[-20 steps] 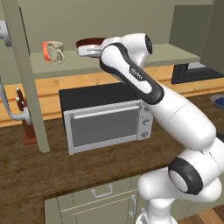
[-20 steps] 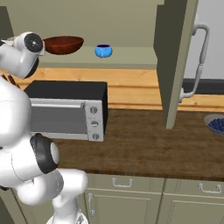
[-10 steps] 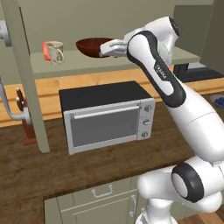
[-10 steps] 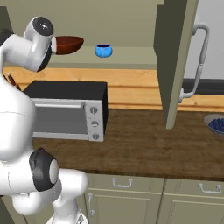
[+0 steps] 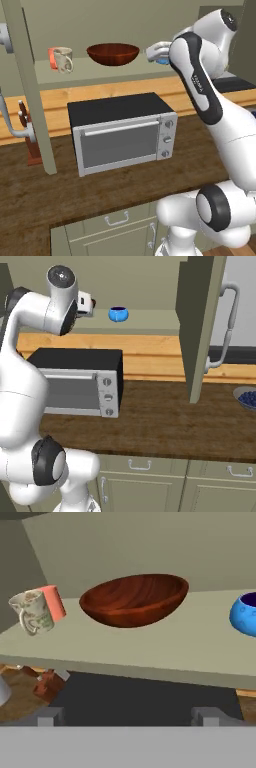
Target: Gather all objects into one cabinet and sort the glasses and bowls to opposite sides.
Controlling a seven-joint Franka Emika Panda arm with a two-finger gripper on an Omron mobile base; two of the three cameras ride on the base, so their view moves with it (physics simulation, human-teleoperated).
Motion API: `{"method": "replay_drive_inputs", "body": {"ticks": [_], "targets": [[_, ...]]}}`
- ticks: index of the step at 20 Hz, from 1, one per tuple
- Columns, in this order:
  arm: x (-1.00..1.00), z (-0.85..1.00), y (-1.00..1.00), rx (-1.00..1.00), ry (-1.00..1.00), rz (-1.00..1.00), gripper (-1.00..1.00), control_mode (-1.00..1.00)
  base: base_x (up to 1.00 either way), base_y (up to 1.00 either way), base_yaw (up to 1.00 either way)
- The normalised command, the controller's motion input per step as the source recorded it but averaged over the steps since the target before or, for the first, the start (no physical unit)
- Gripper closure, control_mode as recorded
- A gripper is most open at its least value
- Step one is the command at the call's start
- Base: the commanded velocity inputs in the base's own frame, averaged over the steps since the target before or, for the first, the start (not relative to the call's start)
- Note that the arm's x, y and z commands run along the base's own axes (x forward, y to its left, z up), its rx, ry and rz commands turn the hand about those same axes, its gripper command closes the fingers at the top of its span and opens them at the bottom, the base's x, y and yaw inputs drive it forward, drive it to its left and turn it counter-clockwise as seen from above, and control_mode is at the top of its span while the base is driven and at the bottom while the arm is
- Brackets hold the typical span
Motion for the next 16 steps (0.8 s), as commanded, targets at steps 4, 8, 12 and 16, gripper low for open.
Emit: {"method": "replay_drive_inputs", "body": {"ticks": [4, 8, 12, 16], "targets": [[0.38, 0.0, -0.97, 0.0, 0.0, -0.48, -1.0, -1.0, 0.0, 0.0, 0.0], [0.21, -0.06, -0.34, 0.07, 0.02, -0.2, -1.0, -1.0, 0.0, 0.0, 0.0], [0.41, -0.18, -0.56, 0.03, 0.0, 0.0, -1.0, -1.0, 0.0, 0.0, 0.0], [0.54, -0.03, -0.65, -0.01, 0.0, 0.0, -1.0, -1.0, 0.0, 0.0, 0.0]]}}
